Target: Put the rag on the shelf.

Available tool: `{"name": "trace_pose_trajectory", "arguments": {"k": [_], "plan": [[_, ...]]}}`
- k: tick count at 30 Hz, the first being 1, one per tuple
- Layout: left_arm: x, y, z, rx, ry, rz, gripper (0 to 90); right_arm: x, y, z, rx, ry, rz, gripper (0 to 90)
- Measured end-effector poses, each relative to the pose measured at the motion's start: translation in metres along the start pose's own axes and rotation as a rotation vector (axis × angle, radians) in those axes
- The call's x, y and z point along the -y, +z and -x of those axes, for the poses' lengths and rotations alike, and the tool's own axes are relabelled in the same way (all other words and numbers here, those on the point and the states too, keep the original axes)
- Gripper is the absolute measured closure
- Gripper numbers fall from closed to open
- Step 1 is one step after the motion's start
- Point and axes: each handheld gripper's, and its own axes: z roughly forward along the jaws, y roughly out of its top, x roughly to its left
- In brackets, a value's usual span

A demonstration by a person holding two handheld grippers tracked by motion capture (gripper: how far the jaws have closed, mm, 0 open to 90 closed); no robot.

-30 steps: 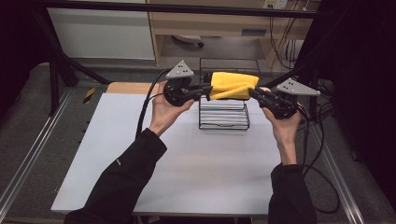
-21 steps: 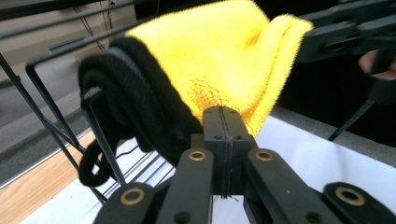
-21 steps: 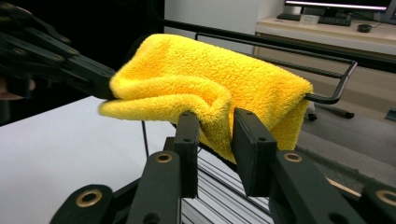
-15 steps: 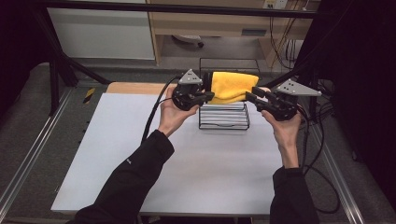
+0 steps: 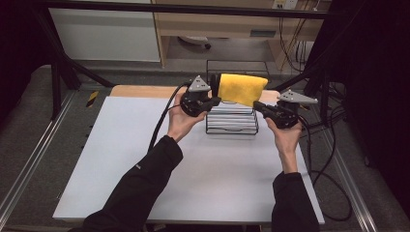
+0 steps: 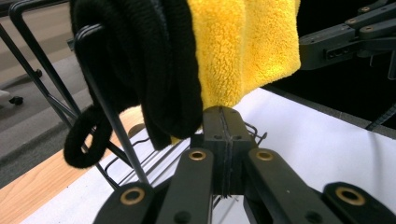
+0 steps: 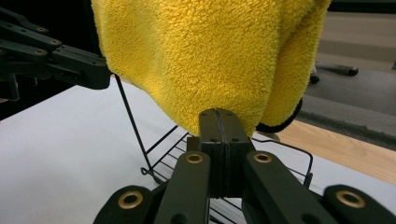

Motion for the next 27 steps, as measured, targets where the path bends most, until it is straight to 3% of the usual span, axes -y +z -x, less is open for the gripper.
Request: {"name": "trace_pose_trajectory", "arguments": {"k": [3, 7, 10, 12, 19, 24, 27], "plan": [[0.002, -0.005, 0.001, 0.009, 0.001, 0.005, 89.5, 0.000, -0.004, -0.002, -0.010, -0.011, 0.013, 87.5], [0.009, -0.018, 0.002, 0.014, 0.003, -0.005, 81.1, -0.002, -0.014, -0.008, -0.044, -0.013, 0.025, 78.7], [0.017, -0.029, 0.002, 0.009, 0.008, -0.021, 70.8, -0.001, -0.019, -0.013, -0.062, -0.019, 0.016, 68.7], [0.024, -0.036, 0.002, 0.008, 0.022, -0.042, 64.4, 0.002, -0.022, -0.017, -0.071, -0.012, 0.006, 56.6], [0.065, -0.060, -0.003, -0.017, 0.014, -0.087, 39.2, 0.022, -0.026, -0.020, -0.083, 0.019, -0.047, 36.9], [0.096, -0.075, -0.010, -0.065, -0.005, -0.146, 22.2, 0.040, -0.025, -0.021, -0.072, 0.042, -0.069, 19.6], [0.118, -0.086, -0.014, -0.084, -0.025, -0.163, 14.4, 0.053, -0.024, -0.022, -0.074, 0.038, -0.089, 13.7]]}}
